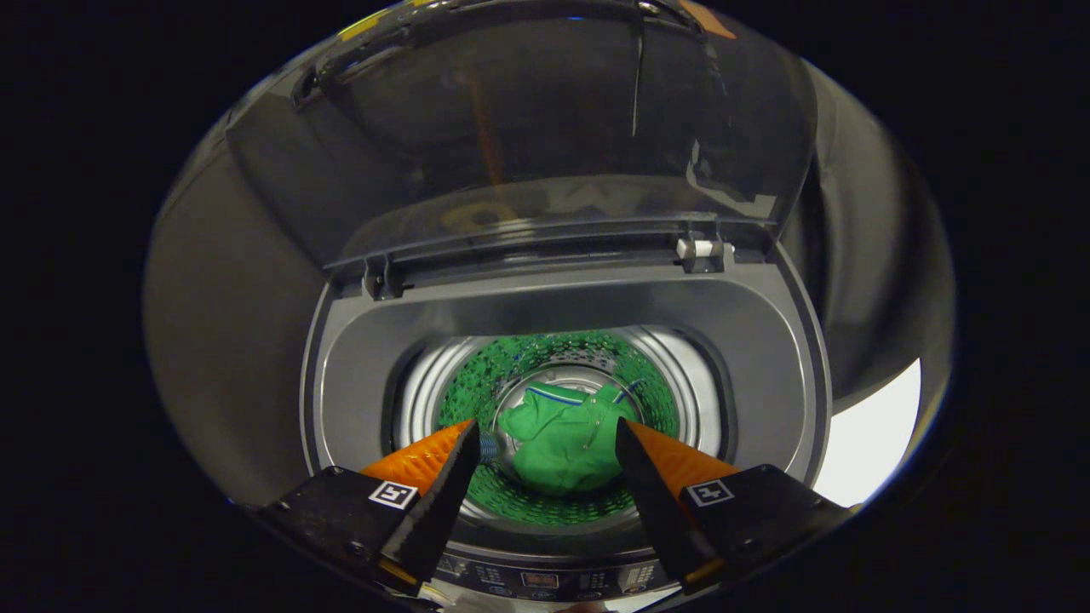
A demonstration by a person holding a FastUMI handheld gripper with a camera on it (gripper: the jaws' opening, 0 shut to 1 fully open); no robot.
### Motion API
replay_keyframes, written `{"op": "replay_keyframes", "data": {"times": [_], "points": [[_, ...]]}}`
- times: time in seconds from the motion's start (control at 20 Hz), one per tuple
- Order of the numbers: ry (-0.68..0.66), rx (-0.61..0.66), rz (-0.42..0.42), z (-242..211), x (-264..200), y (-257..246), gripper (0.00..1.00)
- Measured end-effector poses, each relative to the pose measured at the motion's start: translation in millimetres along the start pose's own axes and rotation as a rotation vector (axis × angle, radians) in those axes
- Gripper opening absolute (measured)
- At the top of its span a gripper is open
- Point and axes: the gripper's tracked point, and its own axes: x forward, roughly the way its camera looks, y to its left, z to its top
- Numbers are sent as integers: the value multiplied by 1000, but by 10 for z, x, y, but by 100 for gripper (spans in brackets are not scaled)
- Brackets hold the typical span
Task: Put the clothes into the washing machine and then close the washing machine lid.
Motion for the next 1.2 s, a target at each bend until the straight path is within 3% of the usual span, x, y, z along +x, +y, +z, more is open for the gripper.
{"op": "replay_keyframes", "data": {"times": [0.7,1.2], "points": [[-191,-13,45,362,-781,63,98],[-402,-44,56,971,-1633,111,98]]}}
